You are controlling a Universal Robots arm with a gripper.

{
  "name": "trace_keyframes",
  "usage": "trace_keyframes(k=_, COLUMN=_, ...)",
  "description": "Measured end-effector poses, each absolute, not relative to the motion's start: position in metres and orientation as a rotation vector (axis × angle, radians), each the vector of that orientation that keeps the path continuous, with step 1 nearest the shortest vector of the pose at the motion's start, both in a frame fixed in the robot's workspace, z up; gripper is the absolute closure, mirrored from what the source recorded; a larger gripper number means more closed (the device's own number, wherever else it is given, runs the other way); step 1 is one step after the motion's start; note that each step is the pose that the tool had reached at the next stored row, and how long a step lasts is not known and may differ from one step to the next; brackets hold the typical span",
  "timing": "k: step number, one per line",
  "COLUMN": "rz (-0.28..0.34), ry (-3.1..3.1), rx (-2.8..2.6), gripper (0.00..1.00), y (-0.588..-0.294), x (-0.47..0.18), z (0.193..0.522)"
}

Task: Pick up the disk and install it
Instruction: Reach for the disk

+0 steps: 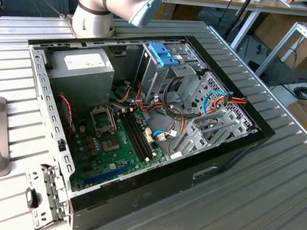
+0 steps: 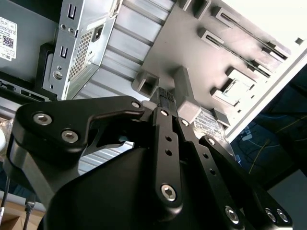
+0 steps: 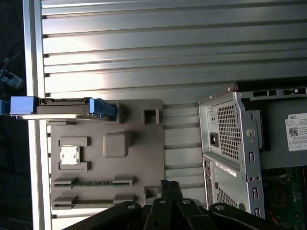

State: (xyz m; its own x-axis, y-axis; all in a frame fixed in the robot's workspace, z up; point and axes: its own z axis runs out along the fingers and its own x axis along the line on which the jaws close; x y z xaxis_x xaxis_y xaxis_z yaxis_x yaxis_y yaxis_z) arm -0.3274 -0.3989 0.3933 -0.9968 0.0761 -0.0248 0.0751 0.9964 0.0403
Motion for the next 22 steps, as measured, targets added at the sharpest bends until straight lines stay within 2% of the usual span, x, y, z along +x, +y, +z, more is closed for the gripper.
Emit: trace_keyframes(k=22, rz=0.061, ry=3.112, rx=0.118, gripper=0.90, y=-0.399, x=-0.344, z=0.393)
